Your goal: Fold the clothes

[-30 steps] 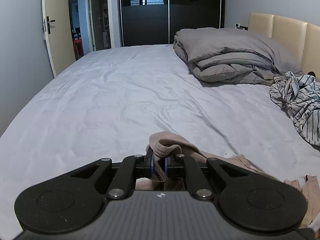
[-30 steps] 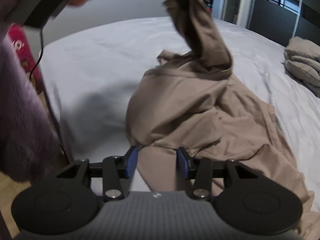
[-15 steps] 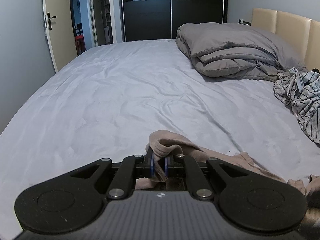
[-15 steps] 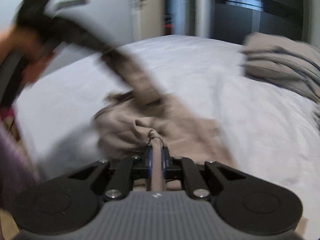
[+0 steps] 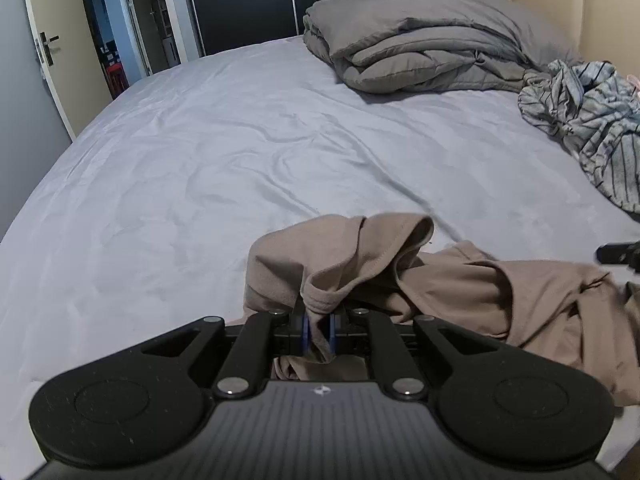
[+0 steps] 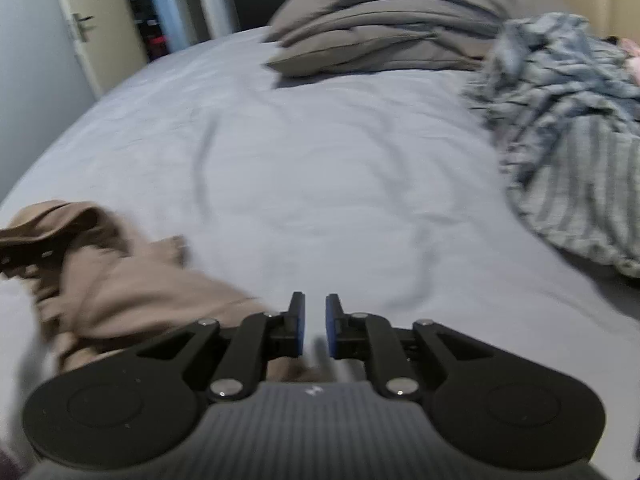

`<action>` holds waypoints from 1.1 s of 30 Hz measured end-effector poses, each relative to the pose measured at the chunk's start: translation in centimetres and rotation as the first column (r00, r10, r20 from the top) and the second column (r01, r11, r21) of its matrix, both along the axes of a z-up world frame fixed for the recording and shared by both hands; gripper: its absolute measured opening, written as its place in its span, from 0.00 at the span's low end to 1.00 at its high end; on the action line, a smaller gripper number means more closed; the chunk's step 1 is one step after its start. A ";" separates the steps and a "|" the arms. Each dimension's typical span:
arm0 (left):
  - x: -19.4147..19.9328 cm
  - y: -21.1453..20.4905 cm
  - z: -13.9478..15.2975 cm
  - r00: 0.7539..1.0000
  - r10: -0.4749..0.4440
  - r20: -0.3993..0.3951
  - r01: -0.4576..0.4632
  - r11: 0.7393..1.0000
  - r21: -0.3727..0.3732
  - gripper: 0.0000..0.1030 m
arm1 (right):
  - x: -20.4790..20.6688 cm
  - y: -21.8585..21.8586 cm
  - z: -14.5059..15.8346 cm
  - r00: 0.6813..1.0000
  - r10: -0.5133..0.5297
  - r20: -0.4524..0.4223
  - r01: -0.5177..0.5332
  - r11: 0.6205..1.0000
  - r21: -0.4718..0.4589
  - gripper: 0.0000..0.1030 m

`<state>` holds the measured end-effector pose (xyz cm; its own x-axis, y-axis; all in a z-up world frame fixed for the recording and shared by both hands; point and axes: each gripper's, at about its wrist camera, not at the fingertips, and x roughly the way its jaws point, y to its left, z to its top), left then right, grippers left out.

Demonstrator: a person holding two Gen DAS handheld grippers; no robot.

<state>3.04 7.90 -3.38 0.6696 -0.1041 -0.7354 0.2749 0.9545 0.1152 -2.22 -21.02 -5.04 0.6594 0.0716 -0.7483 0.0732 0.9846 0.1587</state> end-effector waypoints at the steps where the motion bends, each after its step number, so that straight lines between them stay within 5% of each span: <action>1: 0.1 0.0 -0.1 1.000 0.002 0.000 -0.002 1.000 0.000 0.06 | -0.1 -0.1 0.2 1.000 0.000 0.015 0.000 1.000 0.004 0.13; 4: 0.2 0.1 0.0 1.000 0.011 0.006 -0.011 1.000 -0.006 0.06 | -0.8 1.5 1.1 0.991 0.107 0.085 -0.107 0.994 0.001 0.13; 9: 0.2 0.3 0.2 1.000 0.017 0.010 -0.017 1.000 -0.015 0.06 | -2.9 6.4 2.1 0.929 0.328 0.169 -0.328 0.944 -0.032 0.14; 13: 0.2 0.6 0.3 1.000 0.019 0.011 -0.019 1.000 -0.022 0.06 | -3.6 10.4 1.8 0.871 0.461 0.170 -0.452 0.888 -0.088 0.42; 19: 0.4 0.9 0.4 1.000 0.025 0.012 -0.025 0.999 -0.035 0.06 | -3.6 14.7 0.1 0.811 0.574 0.112 -0.530 0.802 -0.277 0.44; 21: 0.5 1.0 0.4 1.000 0.028 0.013 -0.028 0.999 -0.040 0.06 | -3.2 15.3 -0.5 0.808 0.579 0.104 -0.517 0.784 -0.344 0.32; 22: 0.5 1.0 0.4 0.999 0.030 0.013 -0.029 0.999 -0.042 0.06 | -2.9 15.1 -0.4 0.811 0.575 0.110 -0.513 0.788 -0.341 0.08; 23: 0.6 1.1 0.4 0.999 0.031 0.014 -0.031 0.999 -0.045 0.06 | -2.5 14.7 0.0 0.817 0.564 0.123 -0.505 0.802 -0.320 0.06; 31: 1.0 1.5 0.4 0.999 0.044 0.016 -0.043 0.997 -0.064 0.06 | 1.1 9.6 2.7 0.900 0.385 0.205 -0.339 0.913 -0.225 0.04; 33: 1.1 1.6 0.4 0.999 0.047 0.017 -0.046 0.997 -0.069 0.06 | 0.9 9.1 3.0 0.891 0.390 0.233 -0.349 0.916 -0.197 0.08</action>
